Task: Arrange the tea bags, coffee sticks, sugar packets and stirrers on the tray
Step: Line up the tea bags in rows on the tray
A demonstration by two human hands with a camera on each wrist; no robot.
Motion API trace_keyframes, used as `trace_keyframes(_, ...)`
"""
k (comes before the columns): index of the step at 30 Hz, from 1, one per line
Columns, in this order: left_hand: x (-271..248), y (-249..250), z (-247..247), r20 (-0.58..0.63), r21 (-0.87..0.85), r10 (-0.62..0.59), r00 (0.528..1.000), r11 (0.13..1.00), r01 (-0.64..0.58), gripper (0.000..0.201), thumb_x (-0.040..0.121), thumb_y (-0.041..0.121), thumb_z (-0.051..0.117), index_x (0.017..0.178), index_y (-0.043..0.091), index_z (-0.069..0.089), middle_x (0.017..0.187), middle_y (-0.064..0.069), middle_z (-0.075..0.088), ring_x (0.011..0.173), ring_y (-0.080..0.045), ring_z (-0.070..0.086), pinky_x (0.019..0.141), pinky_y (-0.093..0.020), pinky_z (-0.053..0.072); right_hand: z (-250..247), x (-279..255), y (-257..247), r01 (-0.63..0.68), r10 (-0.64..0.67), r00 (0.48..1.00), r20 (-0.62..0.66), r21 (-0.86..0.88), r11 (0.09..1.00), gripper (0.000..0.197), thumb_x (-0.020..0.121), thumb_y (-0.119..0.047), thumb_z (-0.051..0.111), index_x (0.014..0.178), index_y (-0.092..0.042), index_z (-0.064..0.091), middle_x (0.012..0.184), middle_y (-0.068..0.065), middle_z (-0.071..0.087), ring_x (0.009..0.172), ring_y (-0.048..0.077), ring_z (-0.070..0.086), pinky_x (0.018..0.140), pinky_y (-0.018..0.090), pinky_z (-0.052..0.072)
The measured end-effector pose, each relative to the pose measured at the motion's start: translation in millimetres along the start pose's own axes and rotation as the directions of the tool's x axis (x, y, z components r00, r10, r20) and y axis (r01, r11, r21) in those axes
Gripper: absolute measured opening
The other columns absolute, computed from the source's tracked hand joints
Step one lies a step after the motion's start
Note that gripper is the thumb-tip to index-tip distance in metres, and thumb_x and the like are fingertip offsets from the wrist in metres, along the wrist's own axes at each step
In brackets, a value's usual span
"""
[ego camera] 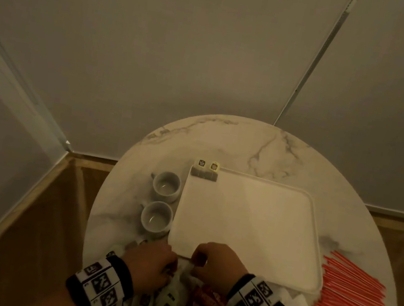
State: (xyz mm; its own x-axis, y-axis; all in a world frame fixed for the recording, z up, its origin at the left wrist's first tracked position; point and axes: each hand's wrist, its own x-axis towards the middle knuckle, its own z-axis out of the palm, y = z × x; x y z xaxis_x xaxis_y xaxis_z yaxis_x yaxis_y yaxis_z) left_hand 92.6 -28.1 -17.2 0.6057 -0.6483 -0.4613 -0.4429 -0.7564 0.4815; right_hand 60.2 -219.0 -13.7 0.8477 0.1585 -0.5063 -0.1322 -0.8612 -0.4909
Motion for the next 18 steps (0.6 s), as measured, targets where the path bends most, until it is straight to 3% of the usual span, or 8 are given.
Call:
trace_keyframes(5, -11, -6, 17, -0.029, 0.068, 0.007, 1.0, 0.998, -0.005, 0.02, 0.084, 0.019, 0.051, 0.102, 0.016, 0.06, 0.113, -0.001, 0.054, 0.105, -0.02, 0.054, 0.088, -0.037, 0.048, 31, -18, -13, -0.004, 0.01, 0.998, 0.063, -0.105, 0.994, 0.022, 0.083, -0.031, 0.055, 0.095, -0.018, 0.068, 0.098, 0.003, 0.065, 0.093, 0.024, 0.063, 0.083, 0.034, 0.053)
trace_keyframes(9, -13, -8, 30, -0.11, 0.103, 0.019, 0.994, 0.995, -0.007, 0.02, 0.087, 0.023, 0.049, 0.104, 0.017, 0.058, 0.113, -0.002, 0.052, 0.106, -0.021, 0.051, 0.088, -0.034, 0.045, 42, -23, -23, -0.049, 0.055, 0.998, 0.034, -0.149, 0.988, 0.021, 0.085, -0.028, 0.051, 0.081, -0.011, 0.064, 0.08, 0.005, 0.056, 0.082, 0.026, 0.061, 0.073, 0.033, 0.051)
trace_keyframes(13, -12, -8, 37, -0.17, 0.124, -0.021, 0.985, 0.991, 0.043, 0.022, 0.09, 0.026, 0.047, 0.109, 0.018, 0.055, 0.117, -0.002, 0.051, 0.109, -0.021, 0.048, 0.09, -0.033, 0.043, 47, -23, -27, -0.104, 0.104, 0.995, 0.007, -0.077, 0.992, 0.021, 0.088, -0.028, 0.05, 0.081, -0.013, 0.063, 0.083, 0.006, 0.058, 0.082, 0.025, 0.06, 0.073, 0.031, 0.048)
trace_keyframes(18, -14, -2, 34, -0.215, 0.041, -0.079, 0.973, 0.995, 0.09, 0.009, 0.088, 0.02, 0.051, 0.094, 0.016, 0.056, 0.104, 0.001, 0.051, 0.098, -0.017, 0.047, 0.082, -0.027, 0.041, 48, -22, -30, -0.12, 0.121, 0.992, 0.034, -0.018, 0.993, 0.023, 0.09, -0.021, 0.054, 0.098, -0.007, 0.07, 0.106, 0.012, 0.066, 0.097, 0.027, 0.062, 0.081, 0.031, 0.049)
